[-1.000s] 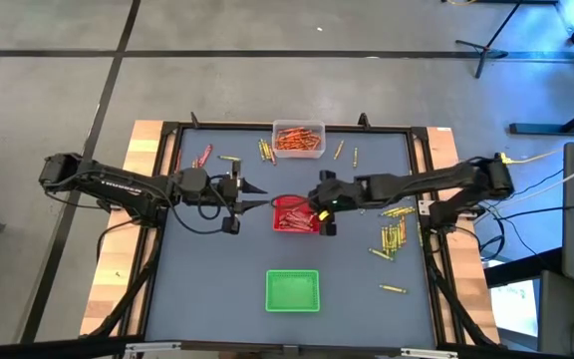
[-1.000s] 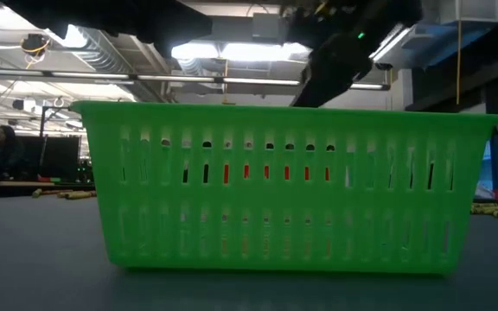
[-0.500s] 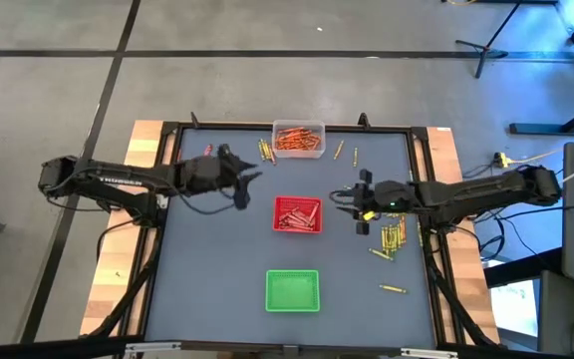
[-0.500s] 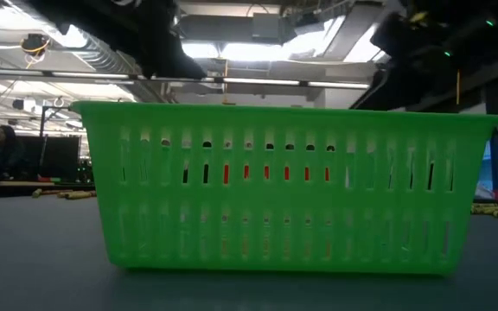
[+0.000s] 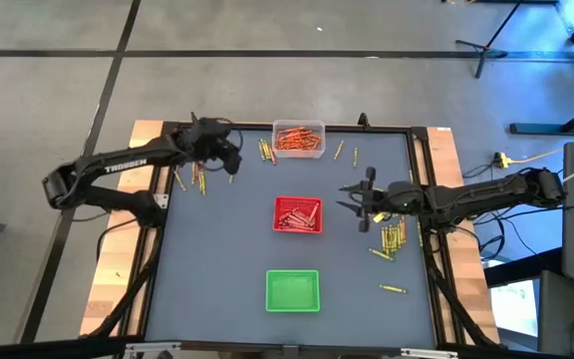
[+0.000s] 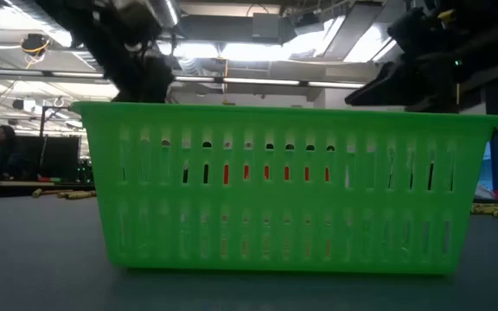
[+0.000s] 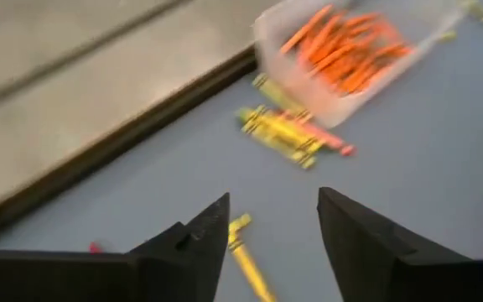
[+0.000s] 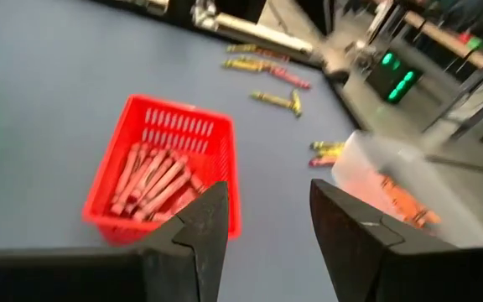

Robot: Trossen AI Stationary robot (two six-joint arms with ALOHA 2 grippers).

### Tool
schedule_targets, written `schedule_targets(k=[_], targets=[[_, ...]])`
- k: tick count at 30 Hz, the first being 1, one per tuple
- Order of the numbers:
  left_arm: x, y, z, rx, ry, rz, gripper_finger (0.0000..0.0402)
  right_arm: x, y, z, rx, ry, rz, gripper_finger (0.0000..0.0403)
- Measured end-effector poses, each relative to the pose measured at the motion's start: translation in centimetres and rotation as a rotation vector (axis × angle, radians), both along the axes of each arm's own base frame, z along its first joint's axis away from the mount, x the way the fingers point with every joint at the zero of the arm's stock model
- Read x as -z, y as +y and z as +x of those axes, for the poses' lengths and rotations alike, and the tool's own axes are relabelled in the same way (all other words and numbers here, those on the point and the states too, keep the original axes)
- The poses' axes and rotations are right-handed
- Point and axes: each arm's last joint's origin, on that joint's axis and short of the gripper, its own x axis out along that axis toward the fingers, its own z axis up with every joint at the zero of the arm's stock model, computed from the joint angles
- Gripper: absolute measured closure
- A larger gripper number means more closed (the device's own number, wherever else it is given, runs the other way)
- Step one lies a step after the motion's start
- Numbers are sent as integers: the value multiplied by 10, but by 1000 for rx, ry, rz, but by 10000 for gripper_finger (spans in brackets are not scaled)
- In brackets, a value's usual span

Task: Sort crayons
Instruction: Put the red crayon into the red bin

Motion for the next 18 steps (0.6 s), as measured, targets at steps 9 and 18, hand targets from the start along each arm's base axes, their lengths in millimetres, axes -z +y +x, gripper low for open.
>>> schedule_targets(k=[9, 18], targets=[[31, 39, -25, -209, 142, -180, 214, -16, -1, 3, 26, -149, -103, 237], [46, 74, -30, -302, 363, -351, 217, -28, -1, 4, 25, -251, -160, 237]])
